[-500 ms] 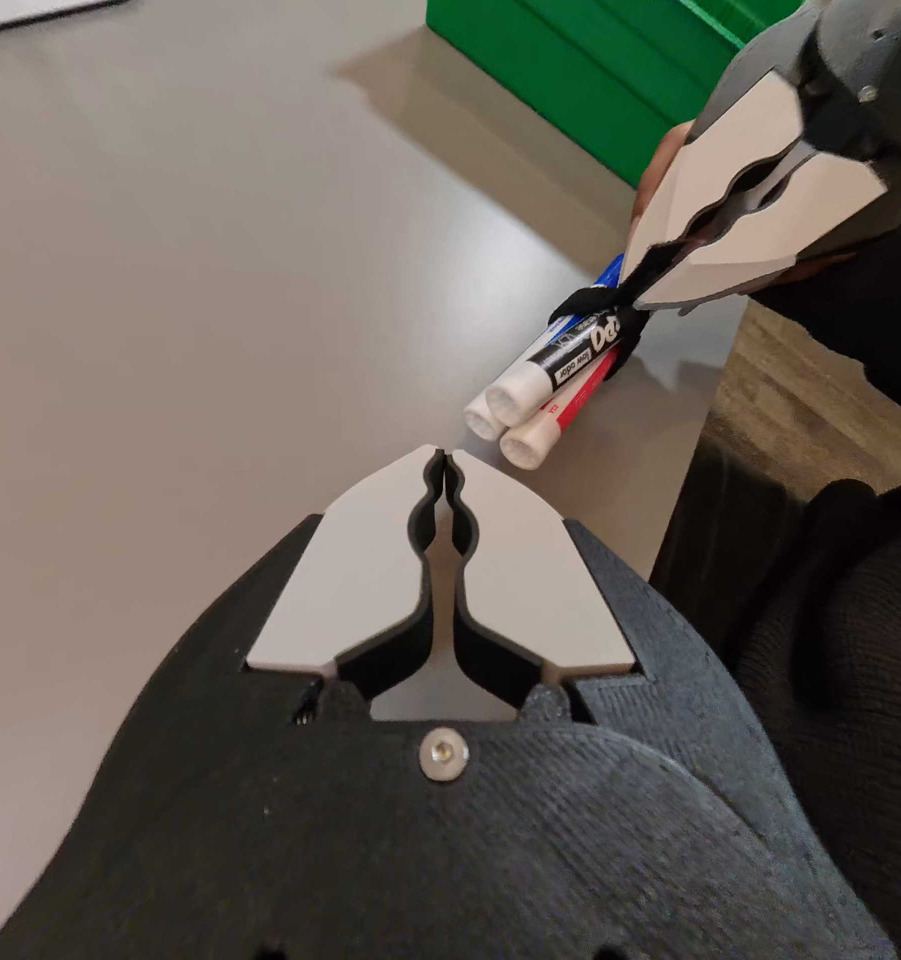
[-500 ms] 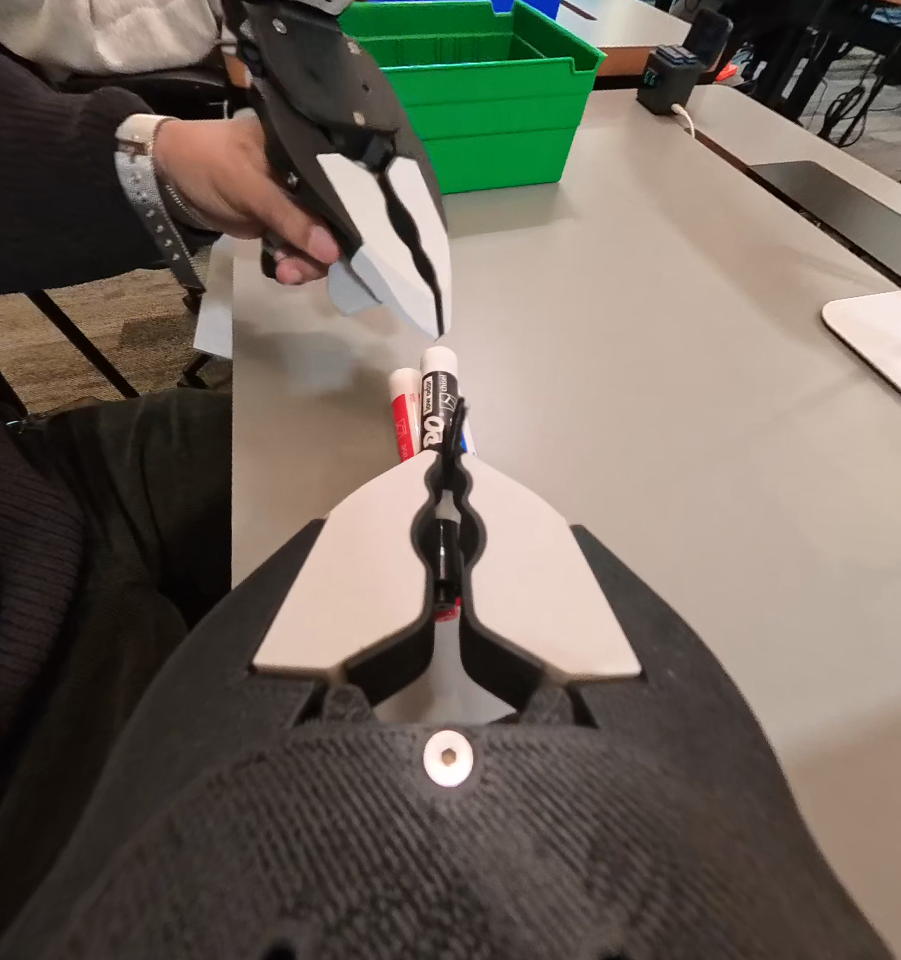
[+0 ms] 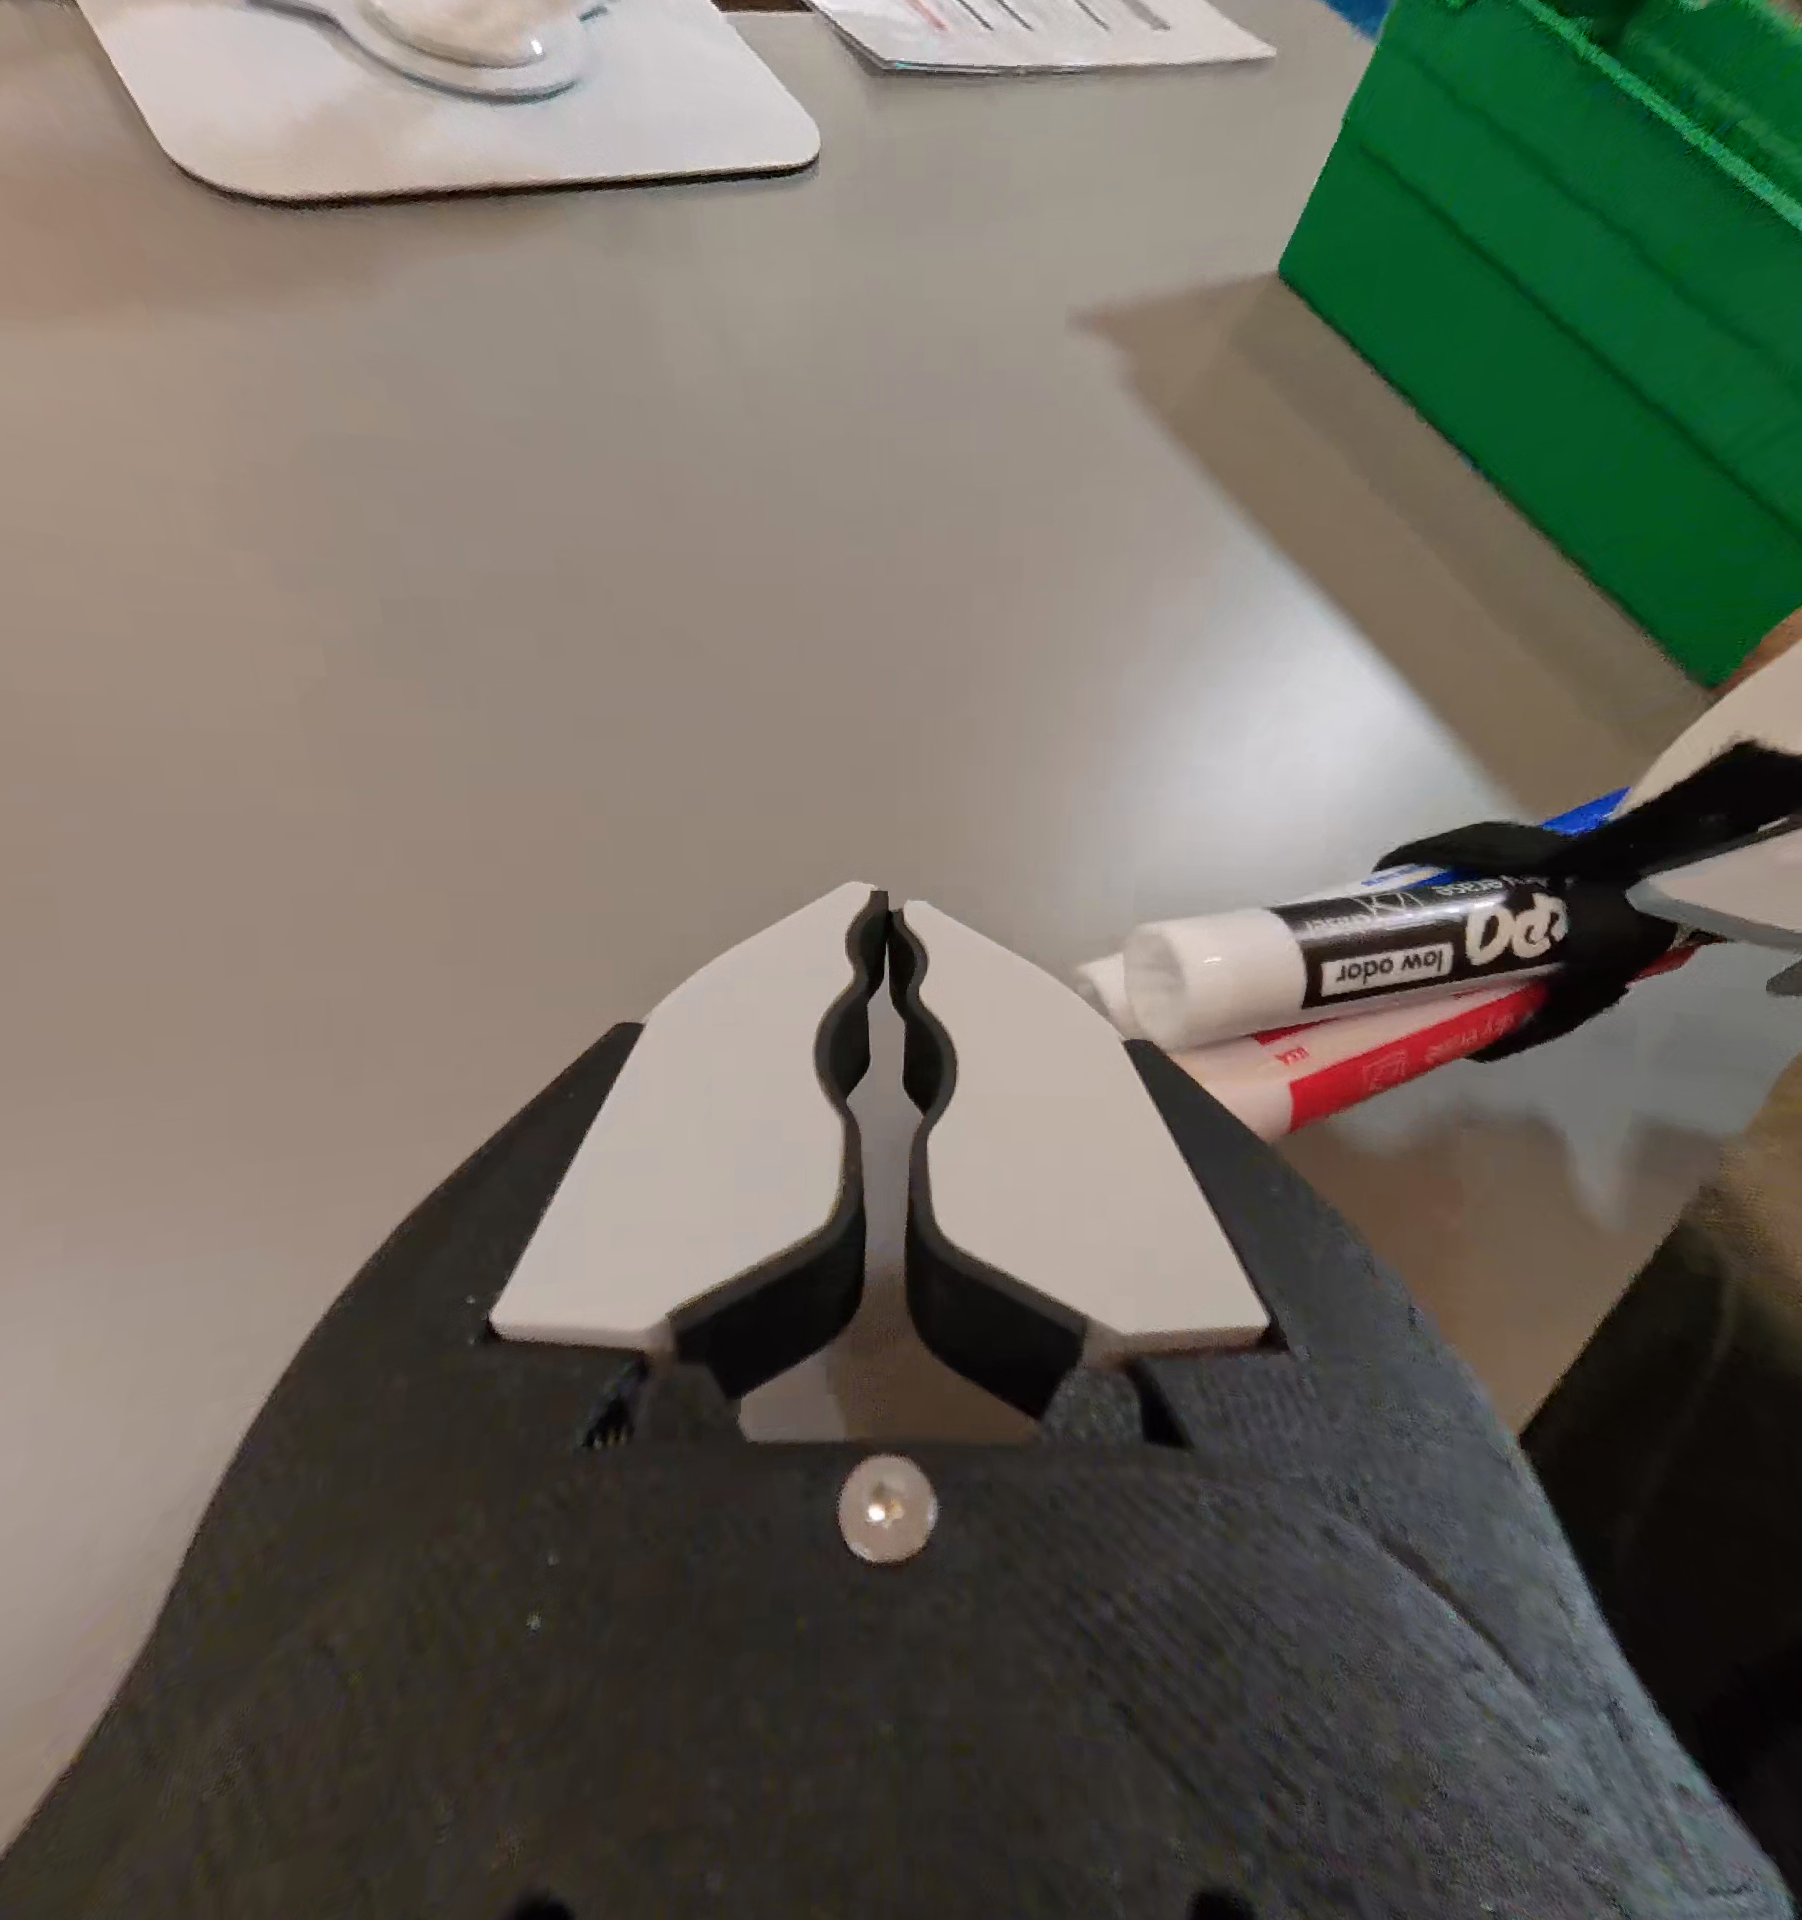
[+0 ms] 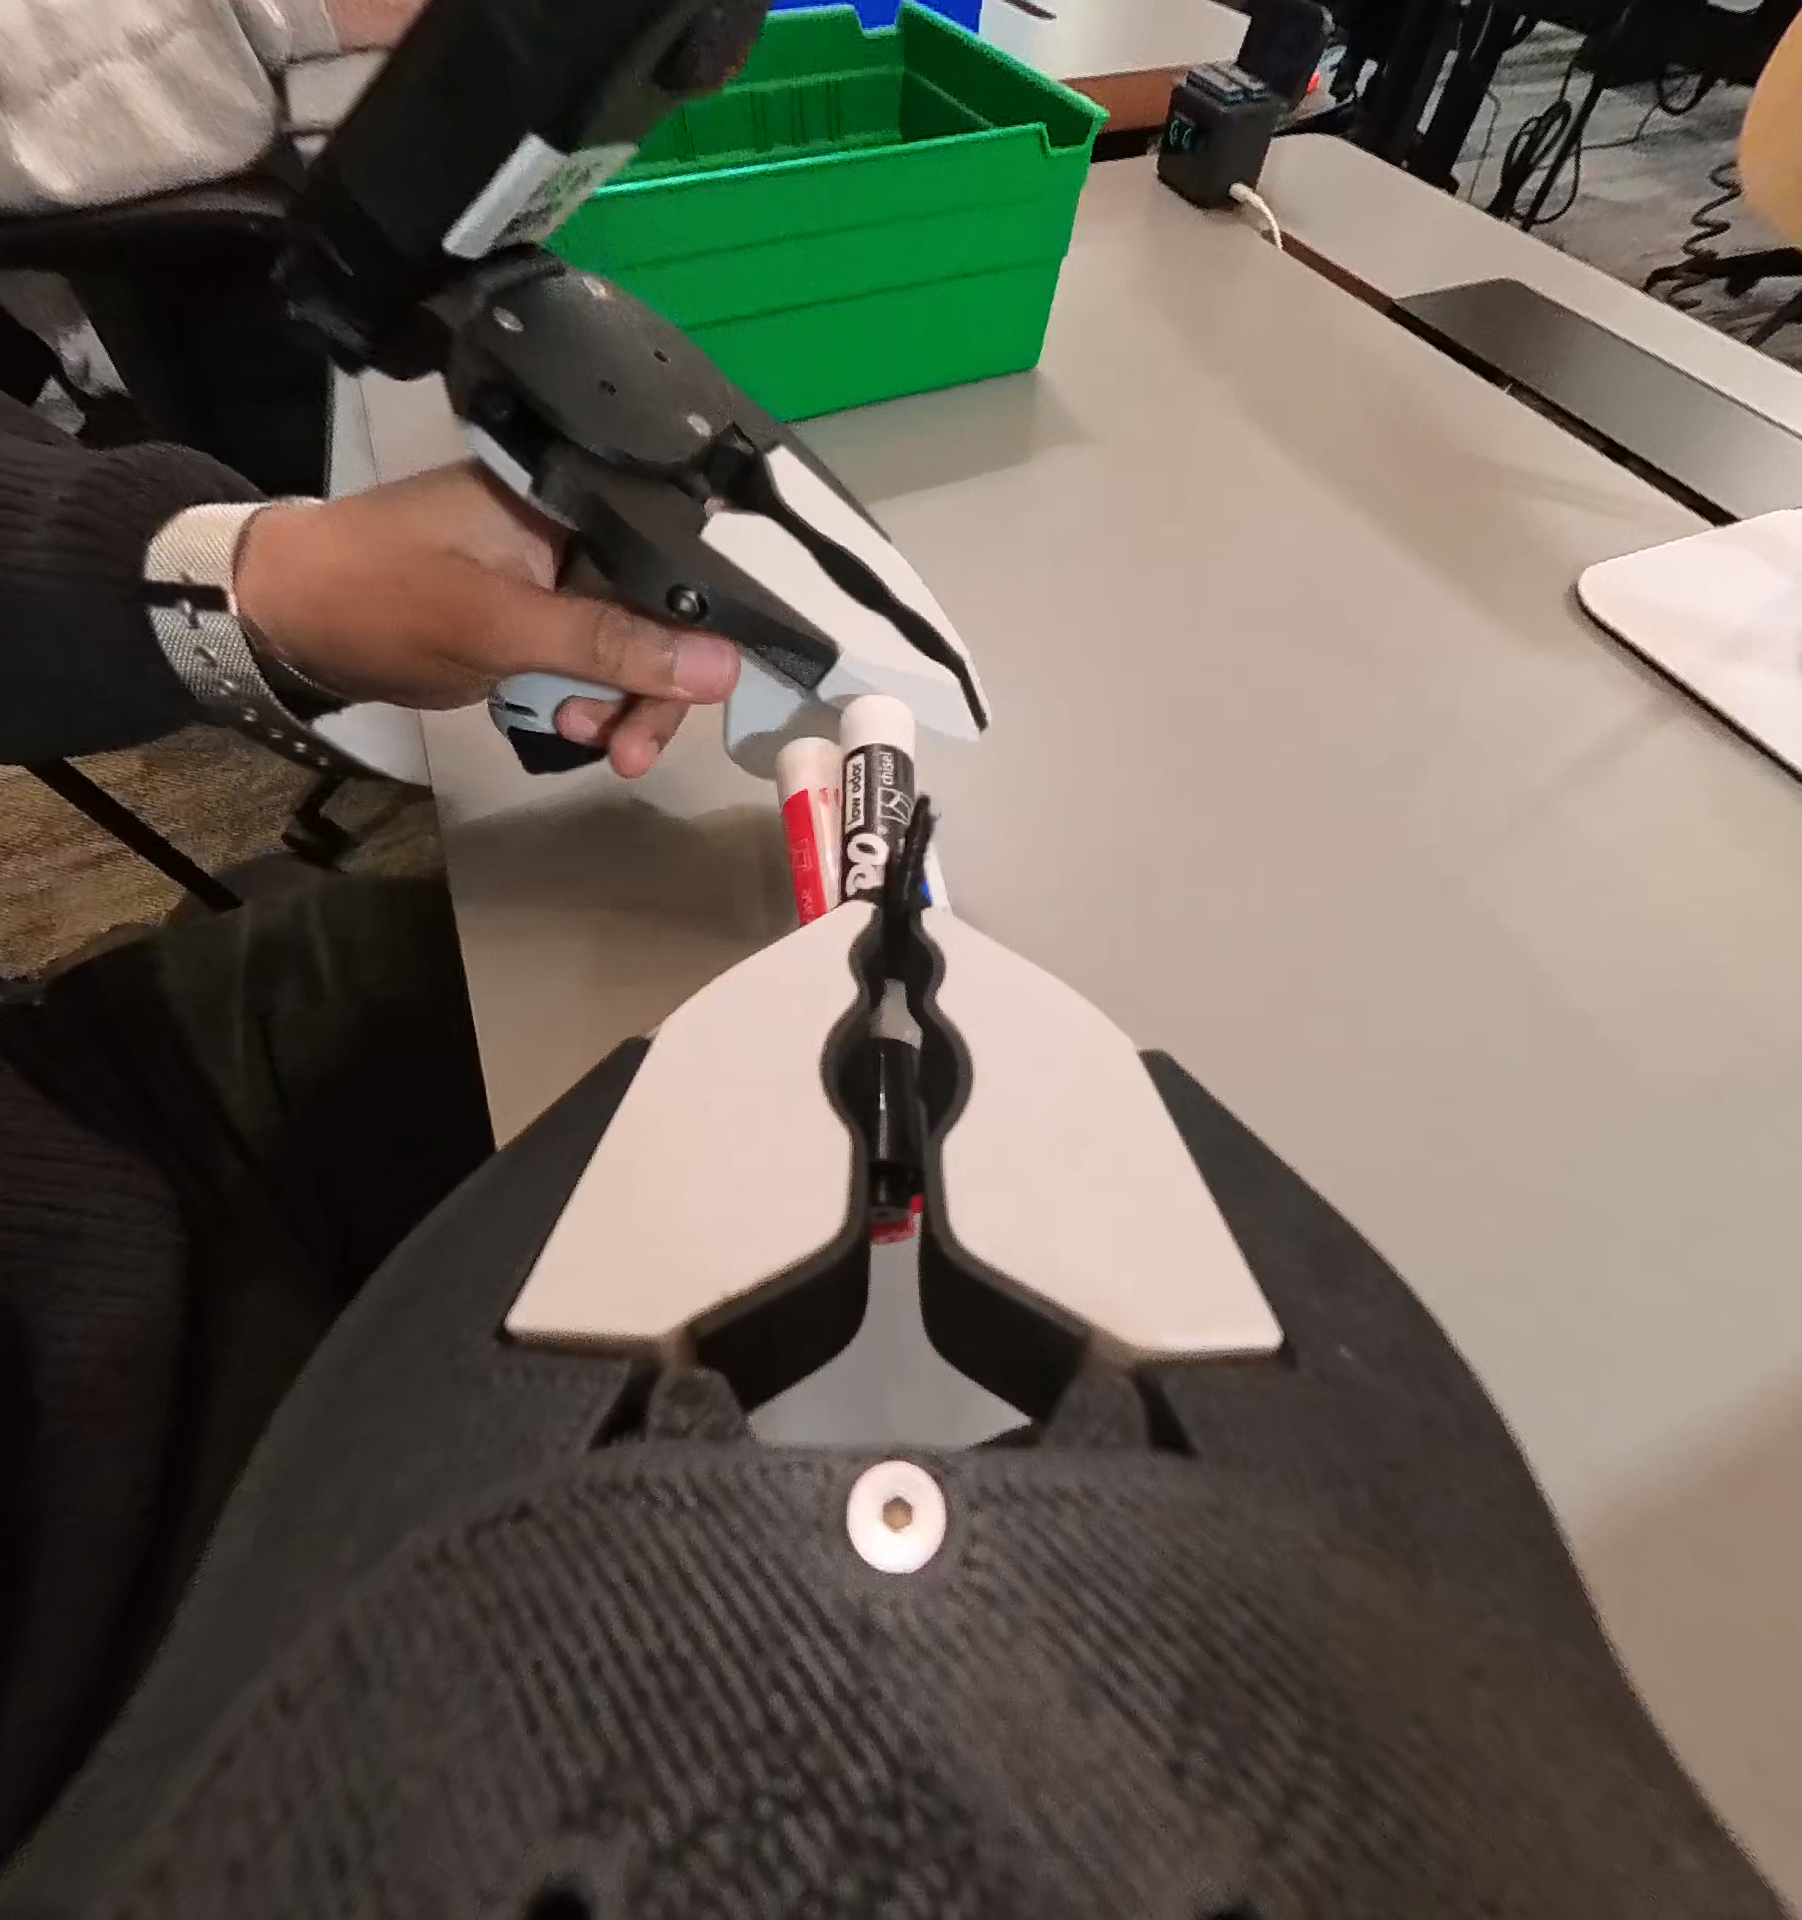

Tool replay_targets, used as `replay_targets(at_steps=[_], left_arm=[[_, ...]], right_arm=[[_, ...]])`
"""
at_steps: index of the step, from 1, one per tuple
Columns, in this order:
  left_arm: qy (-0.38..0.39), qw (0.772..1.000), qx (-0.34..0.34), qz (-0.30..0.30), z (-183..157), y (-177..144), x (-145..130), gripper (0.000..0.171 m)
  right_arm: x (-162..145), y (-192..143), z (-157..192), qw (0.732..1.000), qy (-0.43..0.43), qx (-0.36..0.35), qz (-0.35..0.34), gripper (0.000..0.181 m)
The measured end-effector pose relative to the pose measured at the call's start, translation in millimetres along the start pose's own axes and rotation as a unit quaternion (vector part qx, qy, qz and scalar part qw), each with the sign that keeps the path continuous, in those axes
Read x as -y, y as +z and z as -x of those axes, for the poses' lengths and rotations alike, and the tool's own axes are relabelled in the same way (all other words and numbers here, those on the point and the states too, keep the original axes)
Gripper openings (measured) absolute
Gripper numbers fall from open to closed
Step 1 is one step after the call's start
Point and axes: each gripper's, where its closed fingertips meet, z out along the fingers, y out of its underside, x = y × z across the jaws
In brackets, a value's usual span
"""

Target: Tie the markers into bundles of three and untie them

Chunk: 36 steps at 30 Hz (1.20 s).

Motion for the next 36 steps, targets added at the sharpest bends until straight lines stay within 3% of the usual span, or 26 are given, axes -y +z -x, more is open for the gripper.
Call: replay_targets(at_steps=[6, 17, 36], left_arm=[[-0.038, 0.998, -0.059, -0.005, -9, -3, 2, 0.001], [-0.031, 0.999, -0.005, -0.028, 2, -1, 6, 0.001], [0.01, 0.999, -0.034, -0.014, -19, 2, 1, 0.001]], right_arm=[[-3, 0, -4, 1.0, -0.004, -0.01, 0.002, 0.003], [-6, 5, 2, 1.0, 0.011, 0.008, 0.006, 0.003], [-6, 2, -3, 1.0, 0.015, -0.001, 0.0, 0.003]])
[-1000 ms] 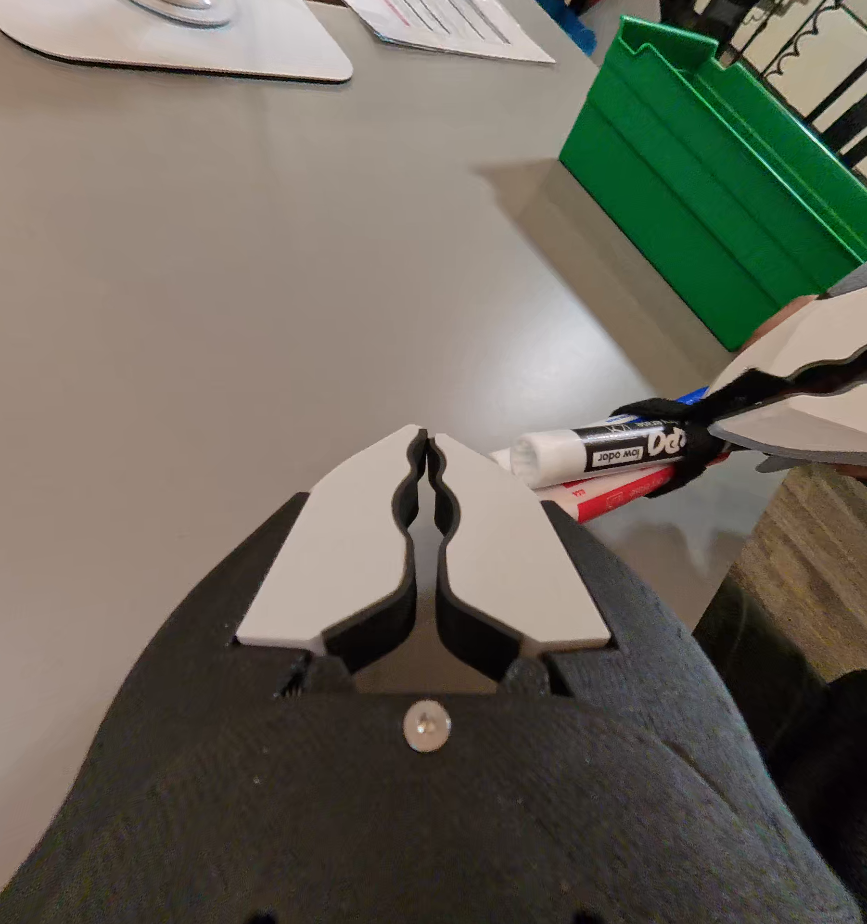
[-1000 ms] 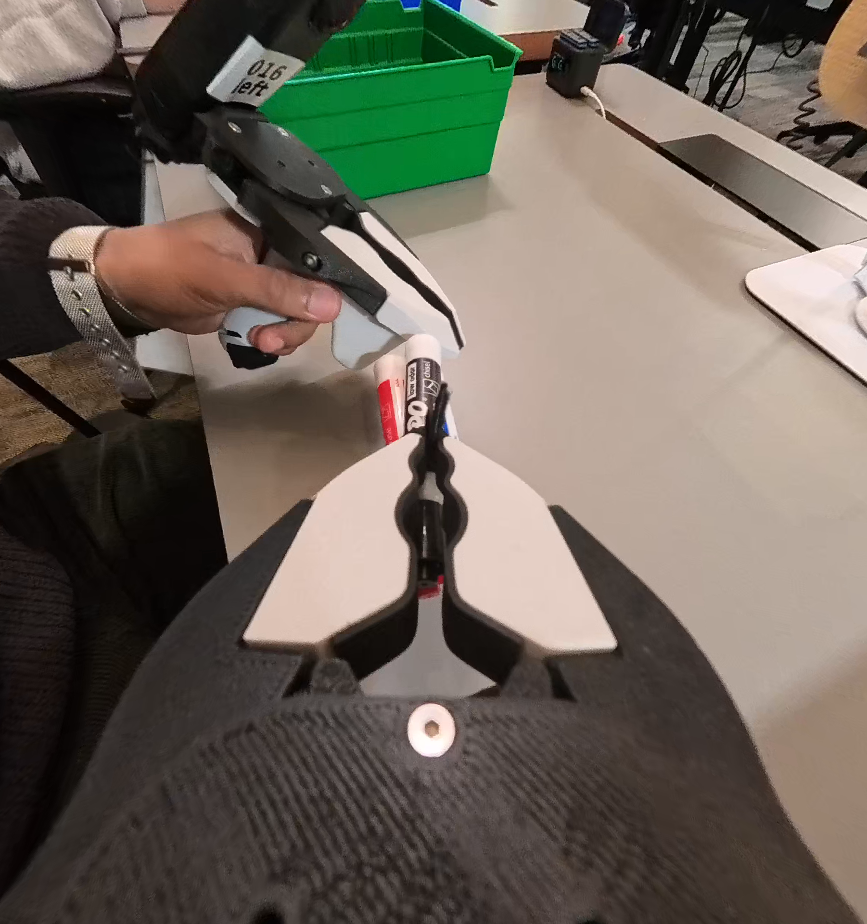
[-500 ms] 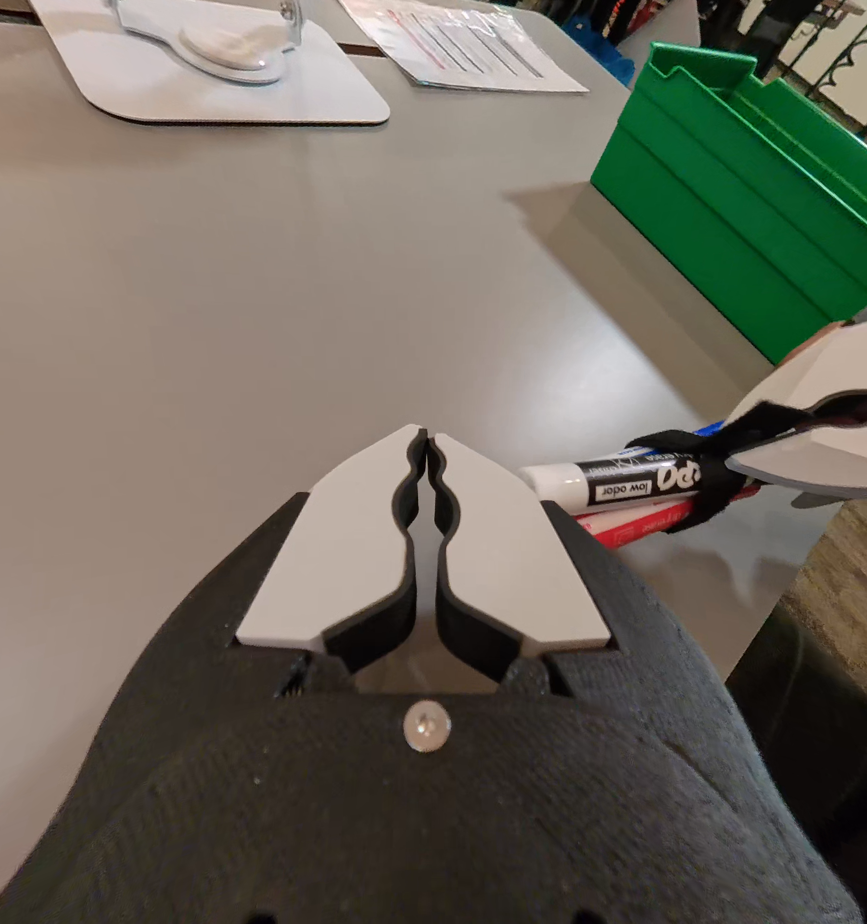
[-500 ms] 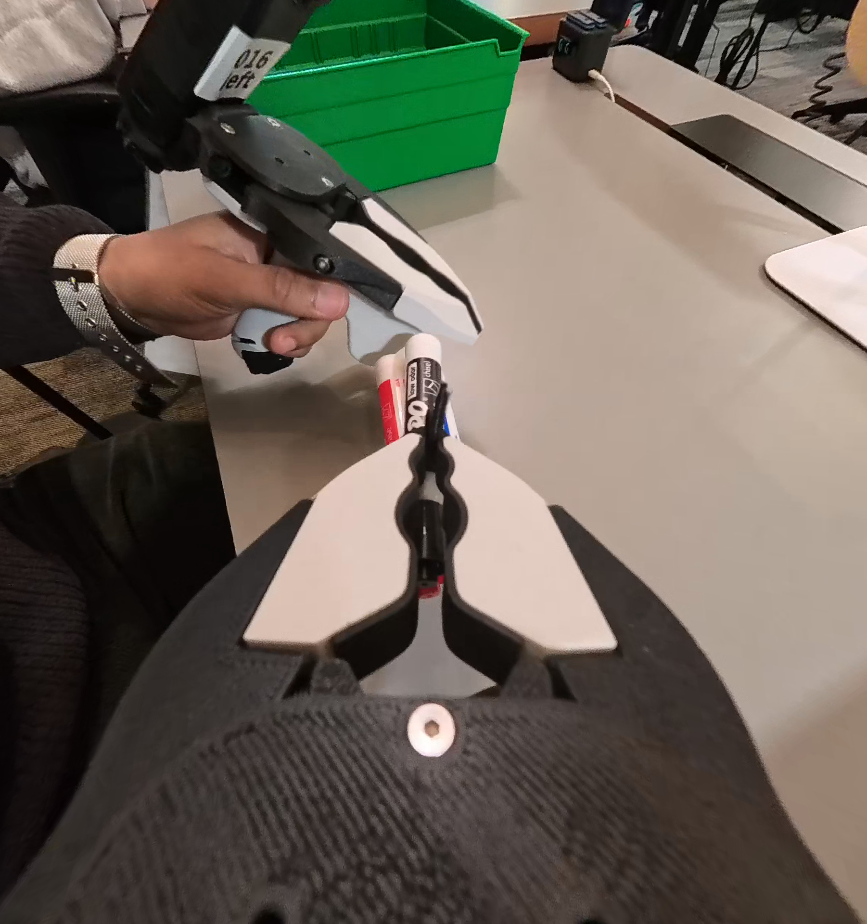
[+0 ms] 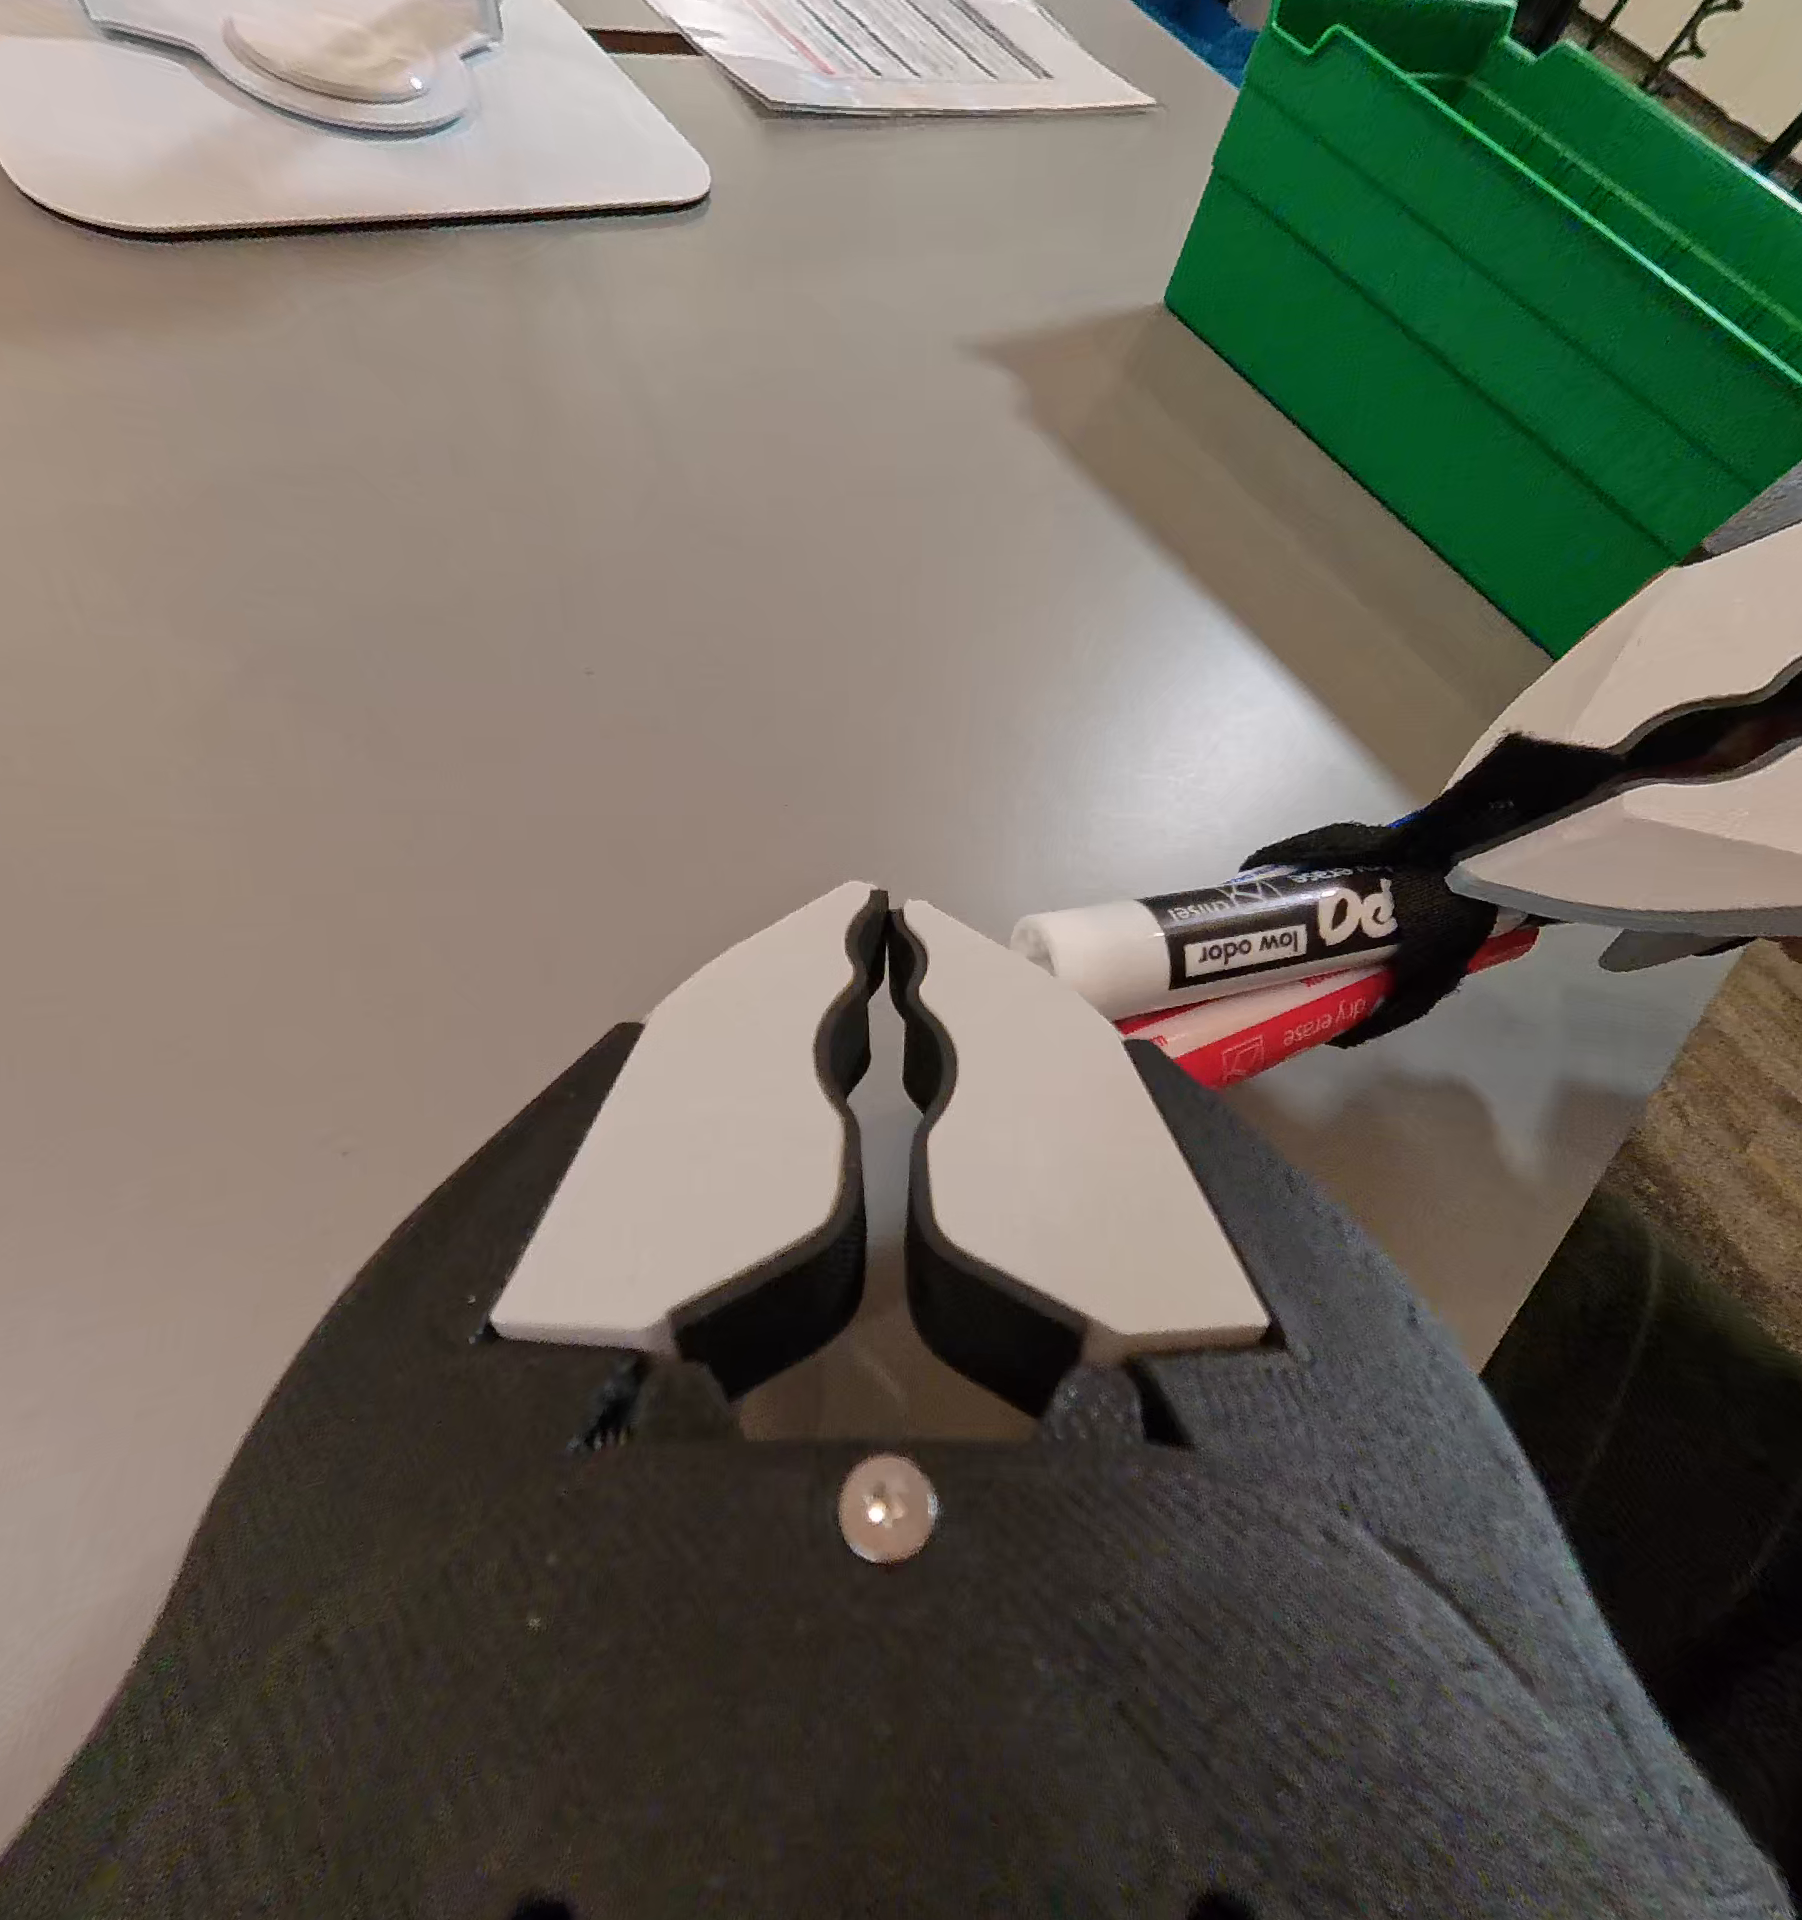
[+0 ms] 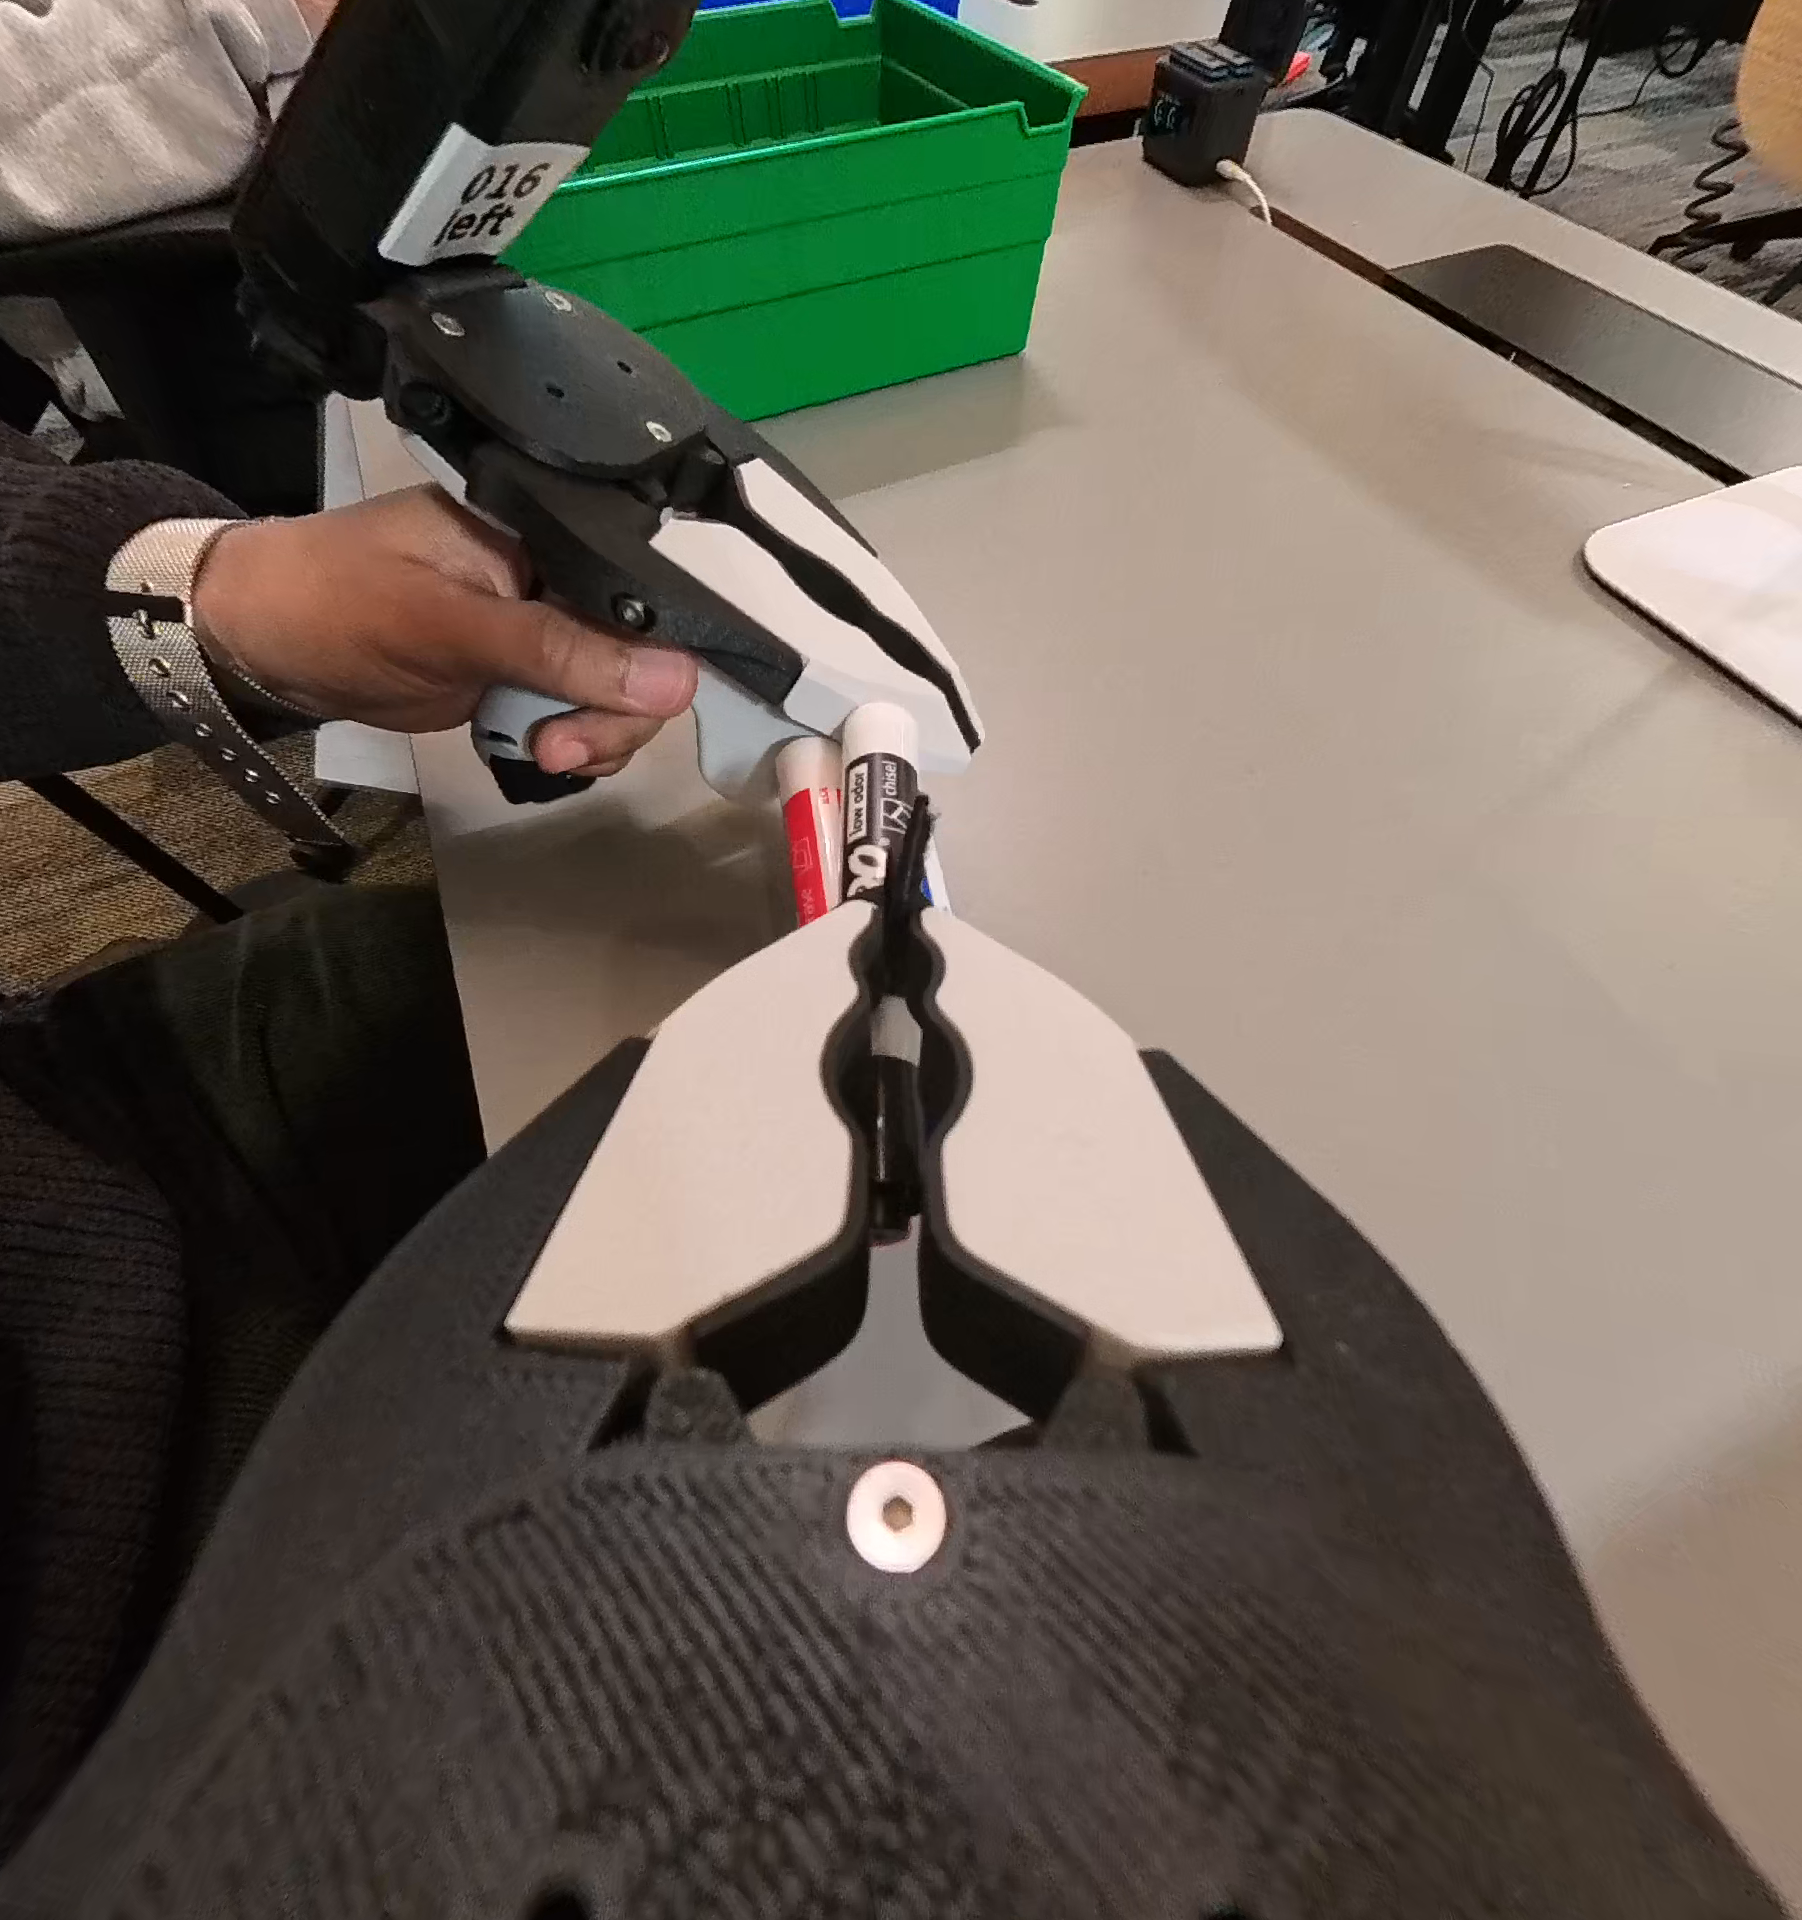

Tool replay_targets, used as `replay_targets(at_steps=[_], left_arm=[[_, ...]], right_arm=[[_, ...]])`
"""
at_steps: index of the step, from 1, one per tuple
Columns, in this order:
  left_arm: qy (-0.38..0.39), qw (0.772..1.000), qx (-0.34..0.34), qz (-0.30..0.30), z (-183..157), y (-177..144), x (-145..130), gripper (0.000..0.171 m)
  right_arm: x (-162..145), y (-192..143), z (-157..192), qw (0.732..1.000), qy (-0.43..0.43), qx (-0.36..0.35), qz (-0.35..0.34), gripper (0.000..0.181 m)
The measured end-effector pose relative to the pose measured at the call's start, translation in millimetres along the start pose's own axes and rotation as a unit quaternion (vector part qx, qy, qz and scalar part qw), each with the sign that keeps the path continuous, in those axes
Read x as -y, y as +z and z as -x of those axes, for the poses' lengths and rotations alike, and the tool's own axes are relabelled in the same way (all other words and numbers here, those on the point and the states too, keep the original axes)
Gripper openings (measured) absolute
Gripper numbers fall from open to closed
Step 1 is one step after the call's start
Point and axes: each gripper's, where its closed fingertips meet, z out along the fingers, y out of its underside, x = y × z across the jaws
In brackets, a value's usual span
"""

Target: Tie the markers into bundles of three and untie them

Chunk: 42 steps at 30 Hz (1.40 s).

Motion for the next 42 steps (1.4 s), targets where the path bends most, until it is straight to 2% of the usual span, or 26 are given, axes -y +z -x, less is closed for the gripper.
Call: replay_targets(at_steps=[4, 8, 15, 20, 42], left_arm=[[0.007, 1.0, 0.01, 0.001, 4, -1, 1, 0.001], [-0.023, 1.0, 0.008, -0.003, 15, -6, 2, 0.001], [-0.028, 0.998, -0.053, 0.026, -5, -2, -7, 0.001], [-0.018, 0.999, -0.041, 0.026, -8, 1, -8, 0.001], [-0.05, 0.996, -0.077, 0.023, -9, 0, -7, 0.001]], right_arm=[[-1, 0, -1, 1.0, -0.002, -0.001, 0.004, 0.003], [-1, -4, -9, 1.0, -0.003, -0.017, 0.005, 0.003], [-3, -8, -21, 0.999, 0.006, -0.036, 0.002, 0.003], [-2, -7, -18, 1.0, 0.002, -0.031, 0.0, 0.003], [1, -8, -14, 1.0, -0.001, -0.02, -0.007, 0.003]])
